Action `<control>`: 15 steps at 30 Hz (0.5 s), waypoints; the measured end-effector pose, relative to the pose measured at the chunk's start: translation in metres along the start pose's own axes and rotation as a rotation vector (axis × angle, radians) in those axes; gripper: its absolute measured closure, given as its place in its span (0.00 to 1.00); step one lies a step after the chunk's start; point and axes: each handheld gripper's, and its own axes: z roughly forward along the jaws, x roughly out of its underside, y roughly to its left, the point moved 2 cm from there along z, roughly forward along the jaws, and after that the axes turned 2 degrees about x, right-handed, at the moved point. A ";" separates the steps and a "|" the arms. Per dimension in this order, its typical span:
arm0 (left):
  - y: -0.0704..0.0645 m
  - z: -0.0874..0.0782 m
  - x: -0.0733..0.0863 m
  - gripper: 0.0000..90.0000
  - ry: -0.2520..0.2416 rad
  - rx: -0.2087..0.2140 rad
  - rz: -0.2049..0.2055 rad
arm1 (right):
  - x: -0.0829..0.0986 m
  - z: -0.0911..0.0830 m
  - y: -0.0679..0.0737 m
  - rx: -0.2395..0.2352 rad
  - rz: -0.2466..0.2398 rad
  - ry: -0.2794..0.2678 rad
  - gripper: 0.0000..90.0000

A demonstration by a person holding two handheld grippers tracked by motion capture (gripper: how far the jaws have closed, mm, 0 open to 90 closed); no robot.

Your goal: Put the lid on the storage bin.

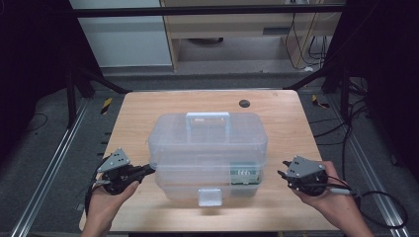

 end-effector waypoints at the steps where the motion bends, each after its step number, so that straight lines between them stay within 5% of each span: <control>1: 0.000 0.000 0.001 1.00 0.003 -0.002 0.002 | 0.000 0.001 0.000 0.000 0.000 -0.001 0.72; 15: -0.005 -0.001 0.015 0.99 0.025 -0.008 0.011 | 0.004 0.006 -0.001 -0.004 0.010 0.006 0.72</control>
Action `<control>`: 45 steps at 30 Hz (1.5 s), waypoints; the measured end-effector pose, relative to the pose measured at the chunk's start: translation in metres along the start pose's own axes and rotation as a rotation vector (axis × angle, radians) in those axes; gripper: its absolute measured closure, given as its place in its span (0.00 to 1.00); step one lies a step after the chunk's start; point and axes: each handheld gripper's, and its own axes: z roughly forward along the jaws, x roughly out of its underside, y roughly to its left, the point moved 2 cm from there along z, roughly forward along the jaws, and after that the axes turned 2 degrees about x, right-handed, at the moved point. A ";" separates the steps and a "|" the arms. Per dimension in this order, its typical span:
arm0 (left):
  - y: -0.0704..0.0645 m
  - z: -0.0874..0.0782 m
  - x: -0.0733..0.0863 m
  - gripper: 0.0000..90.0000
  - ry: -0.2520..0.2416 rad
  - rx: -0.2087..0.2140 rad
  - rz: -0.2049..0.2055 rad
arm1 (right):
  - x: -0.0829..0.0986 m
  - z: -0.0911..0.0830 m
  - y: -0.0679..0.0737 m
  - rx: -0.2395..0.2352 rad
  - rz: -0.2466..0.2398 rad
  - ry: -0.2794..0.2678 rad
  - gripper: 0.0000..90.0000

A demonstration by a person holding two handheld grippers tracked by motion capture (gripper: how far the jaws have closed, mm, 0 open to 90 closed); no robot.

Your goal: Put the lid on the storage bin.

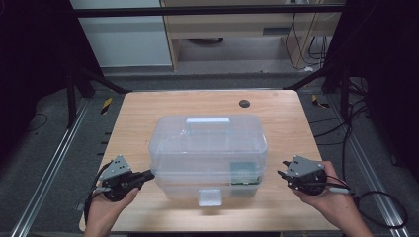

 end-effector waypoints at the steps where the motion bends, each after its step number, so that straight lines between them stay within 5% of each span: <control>1: 0.000 0.000 0.001 0.99 0.001 0.000 -0.001 | 0.000 0.000 0.000 0.000 0.000 0.002 0.72; 10: -0.001 0.002 0.008 0.99 0.017 0.004 -0.005 | 0.000 0.006 0.003 -0.007 0.002 -0.005 0.71; 19: 0.008 -0.013 0.027 0.92 0.066 -0.078 0.005 | 0.004 0.012 -0.001 0.020 0.037 -0.011 0.72; 24: 0.023 -0.016 0.031 0.77 0.056 -0.136 -0.006 | 0.008 0.016 -0.002 0.033 0.058 -0.003 0.70; 27: 0.036 -0.009 0.032 0.50 0.065 -0.211 0.011 | 0.011 0.023 -0.004 0.050 0.080 0.010 0.63; 32: 0.063 0.005 0.028 0.21 0.118 -0.223 0.003 | 0.012 0.039 -0.017 0.127 0.162 0.027 0.47; 35: 0.079 0.013 0.027 0.14 0.139 -0.260 -0.006 | 0.014 0.051 -0.028 0.165 0.231 0.041 0.37; 41: 0.112 0.032 0.027 0.07 0.185 -0.269 -0.051 | 0.021 0.082 -0.056 0.227 0.365 0.056 0.25; 45: 0.131 0.050 0.031 0.05 0.194 -0.272 -0.079 | 0.028 0.107 -0.071 0.215 0.488 0.074 0.20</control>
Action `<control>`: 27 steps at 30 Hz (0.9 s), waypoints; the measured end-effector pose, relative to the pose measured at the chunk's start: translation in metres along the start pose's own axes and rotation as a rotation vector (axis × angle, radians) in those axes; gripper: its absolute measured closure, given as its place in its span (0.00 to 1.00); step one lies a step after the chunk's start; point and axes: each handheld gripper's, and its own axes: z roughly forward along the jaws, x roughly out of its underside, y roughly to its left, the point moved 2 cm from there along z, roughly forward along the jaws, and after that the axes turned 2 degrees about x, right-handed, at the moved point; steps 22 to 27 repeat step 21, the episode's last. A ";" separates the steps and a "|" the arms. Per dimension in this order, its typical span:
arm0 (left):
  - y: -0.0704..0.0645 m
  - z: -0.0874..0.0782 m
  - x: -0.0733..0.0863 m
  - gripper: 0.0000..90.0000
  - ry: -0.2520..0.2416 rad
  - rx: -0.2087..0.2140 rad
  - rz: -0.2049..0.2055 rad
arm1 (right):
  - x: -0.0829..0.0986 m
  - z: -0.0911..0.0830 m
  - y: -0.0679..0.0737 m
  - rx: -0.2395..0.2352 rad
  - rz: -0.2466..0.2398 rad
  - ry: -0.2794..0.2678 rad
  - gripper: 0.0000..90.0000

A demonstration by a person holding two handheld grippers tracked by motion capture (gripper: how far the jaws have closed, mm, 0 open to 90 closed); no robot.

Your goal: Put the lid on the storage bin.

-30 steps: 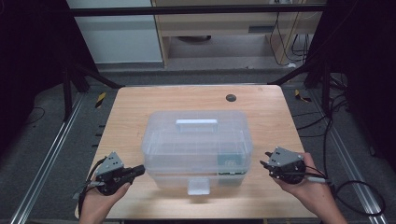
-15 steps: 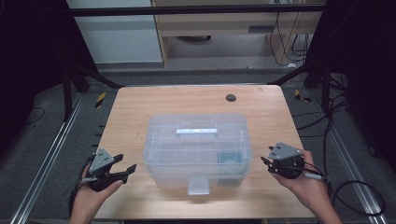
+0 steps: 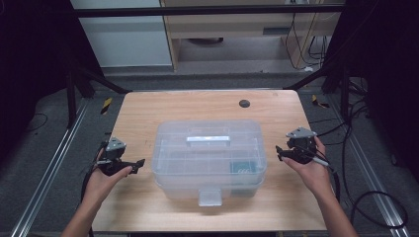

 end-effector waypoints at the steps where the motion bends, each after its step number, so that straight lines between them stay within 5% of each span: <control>1: 0.003 0.006 0.000 0.05 -0.001 -0.003 -0.007 | 0.000 0.005 -0.001 -0.001 0.018 0.000 0.19; 6: 0.011 0.037 0.003 0.06 0.015 -0.001 -0.049 | 0.007 0.036 -0.006 0.006 0.141 0.021 0.17; 12: 0.013 0.058 0.007 0.06 0.016 -0.008 -0.089 | 0.018 0.062 -0.002 0.012 0.232 0.064 0.14; 17: 0.013 0.064 0.005 0.05 0.010 -0.067 -0.077 | 0.024 0.075 0.001 0.010 0.301 0.051 0.07; 27: 0.013 0.064 0.006 0.00 0.025 -0.070 -0.079 | 0.022 0.079 0.002 0.050 0.339 0.079 0.00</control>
